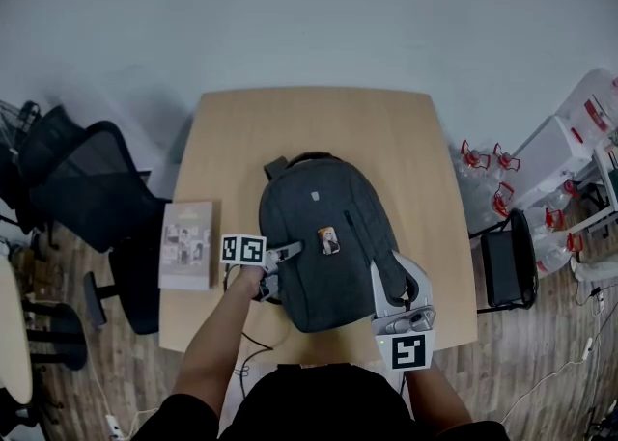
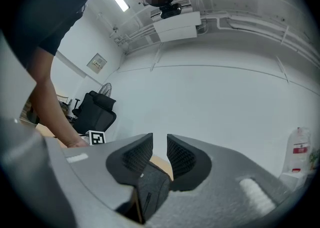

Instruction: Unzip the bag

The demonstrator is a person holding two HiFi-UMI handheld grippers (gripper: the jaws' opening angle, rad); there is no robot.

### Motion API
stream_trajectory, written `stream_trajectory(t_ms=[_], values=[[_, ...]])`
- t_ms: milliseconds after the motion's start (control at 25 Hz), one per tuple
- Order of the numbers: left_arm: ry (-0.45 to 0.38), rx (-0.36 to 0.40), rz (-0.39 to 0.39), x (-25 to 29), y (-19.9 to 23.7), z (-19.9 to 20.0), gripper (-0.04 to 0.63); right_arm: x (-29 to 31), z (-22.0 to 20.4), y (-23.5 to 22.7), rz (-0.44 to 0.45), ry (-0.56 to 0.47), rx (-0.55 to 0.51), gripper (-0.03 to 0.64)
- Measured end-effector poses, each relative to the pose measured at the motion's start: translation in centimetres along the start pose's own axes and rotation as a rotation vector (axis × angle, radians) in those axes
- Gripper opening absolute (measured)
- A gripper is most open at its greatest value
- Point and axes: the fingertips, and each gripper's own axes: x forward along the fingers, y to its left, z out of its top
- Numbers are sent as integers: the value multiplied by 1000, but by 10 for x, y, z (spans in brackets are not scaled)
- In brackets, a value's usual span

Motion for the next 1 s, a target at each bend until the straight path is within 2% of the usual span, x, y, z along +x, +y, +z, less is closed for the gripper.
stream_trajectory(t_ms=[200,400,560,720,880,1000], values=[[7,38,116,4,18,-3,176,-4,-9,7,20,34,10,91],[4,186,288,-6,31,-5,318,-6,-8,8,23,28,14,91],[-35,295,403,-28,31,-4,426,-7,-12,13,37,36,19,91],[-114,410,475,-60,11,4,445,-5,-15,18,51,42,21,92],[-250,564,509,-90,-34,21,443,-2,-16,23,66,34,31,91],[-369,692,513,-107,-76,34,397,1,-16,25,74,32,39,92]])
